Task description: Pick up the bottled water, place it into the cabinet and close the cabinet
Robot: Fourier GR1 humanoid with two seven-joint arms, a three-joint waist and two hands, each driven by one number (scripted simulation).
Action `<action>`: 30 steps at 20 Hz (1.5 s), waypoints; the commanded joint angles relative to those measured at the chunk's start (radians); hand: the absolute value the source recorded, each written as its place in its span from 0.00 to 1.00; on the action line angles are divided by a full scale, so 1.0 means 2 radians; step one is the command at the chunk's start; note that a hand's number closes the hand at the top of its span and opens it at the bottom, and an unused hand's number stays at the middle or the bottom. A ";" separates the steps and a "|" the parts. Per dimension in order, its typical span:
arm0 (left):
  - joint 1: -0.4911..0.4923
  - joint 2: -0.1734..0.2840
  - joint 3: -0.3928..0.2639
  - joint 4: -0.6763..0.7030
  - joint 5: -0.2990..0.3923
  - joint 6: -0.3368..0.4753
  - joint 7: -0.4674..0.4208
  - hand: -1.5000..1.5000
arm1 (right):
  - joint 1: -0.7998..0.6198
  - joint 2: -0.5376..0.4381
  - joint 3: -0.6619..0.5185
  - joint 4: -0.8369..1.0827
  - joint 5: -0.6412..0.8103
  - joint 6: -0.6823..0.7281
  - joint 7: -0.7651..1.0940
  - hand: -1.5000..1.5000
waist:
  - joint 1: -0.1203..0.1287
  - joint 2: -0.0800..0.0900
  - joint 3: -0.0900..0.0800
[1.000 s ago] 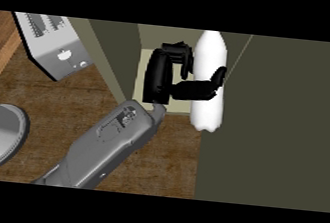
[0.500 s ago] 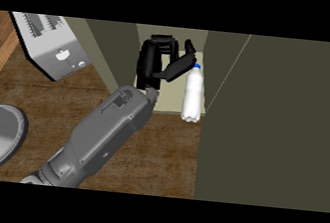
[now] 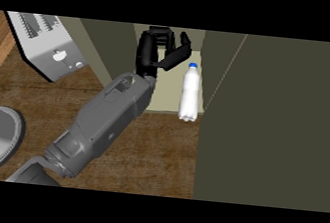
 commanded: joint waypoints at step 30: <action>-0.016 -0.001 0.004 -0.007 0.032 -0.137 -0.018 0.00 | -0.015 0.004 0.000 -0.050 -0.053 -0.014 0.049 0.00 | 0.023 -0.010 0.000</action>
